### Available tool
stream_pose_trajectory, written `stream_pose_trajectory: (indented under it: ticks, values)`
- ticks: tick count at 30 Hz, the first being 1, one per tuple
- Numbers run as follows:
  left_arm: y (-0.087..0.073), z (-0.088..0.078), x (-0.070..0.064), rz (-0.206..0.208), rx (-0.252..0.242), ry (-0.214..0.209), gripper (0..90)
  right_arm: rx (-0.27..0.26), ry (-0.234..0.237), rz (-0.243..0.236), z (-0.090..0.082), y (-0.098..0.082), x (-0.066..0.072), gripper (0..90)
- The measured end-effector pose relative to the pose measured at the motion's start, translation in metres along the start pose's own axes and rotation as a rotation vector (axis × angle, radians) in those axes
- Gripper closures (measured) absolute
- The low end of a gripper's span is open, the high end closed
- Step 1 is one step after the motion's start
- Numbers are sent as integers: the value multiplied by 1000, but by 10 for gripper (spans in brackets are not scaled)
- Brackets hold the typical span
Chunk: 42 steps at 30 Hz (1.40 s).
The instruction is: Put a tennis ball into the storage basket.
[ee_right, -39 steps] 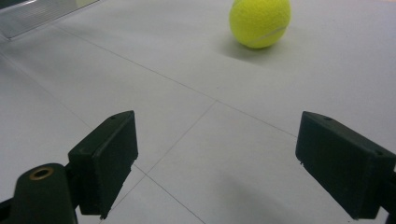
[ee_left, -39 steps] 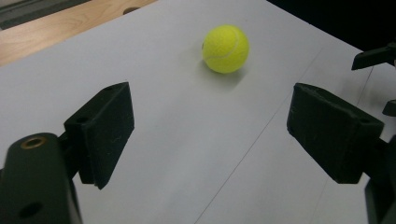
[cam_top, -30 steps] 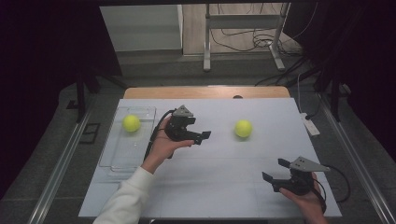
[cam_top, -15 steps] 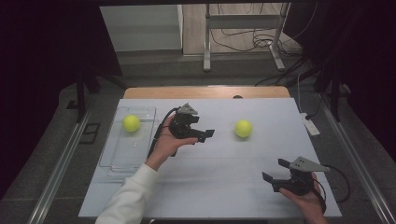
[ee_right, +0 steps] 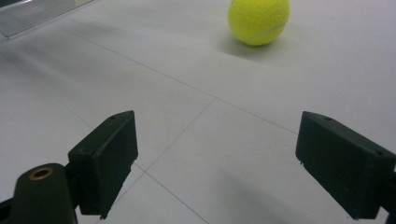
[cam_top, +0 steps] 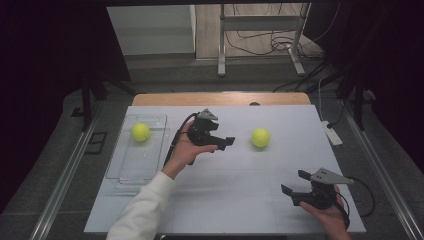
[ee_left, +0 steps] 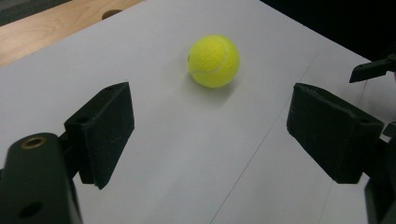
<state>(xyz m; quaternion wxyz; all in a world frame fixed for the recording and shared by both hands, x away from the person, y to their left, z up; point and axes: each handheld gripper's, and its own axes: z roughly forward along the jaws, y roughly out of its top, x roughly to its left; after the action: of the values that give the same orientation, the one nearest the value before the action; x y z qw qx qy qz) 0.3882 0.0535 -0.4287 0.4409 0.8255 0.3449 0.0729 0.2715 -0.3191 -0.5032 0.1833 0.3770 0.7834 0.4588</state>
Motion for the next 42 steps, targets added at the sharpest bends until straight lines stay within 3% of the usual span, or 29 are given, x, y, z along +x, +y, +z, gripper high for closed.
stream_pose_trajectory:
  ticks: [42]
  values:
    - [24, 50, -8, -1, 80, -19, 162, -2, 13, 12, 1, 0, 0, 134]
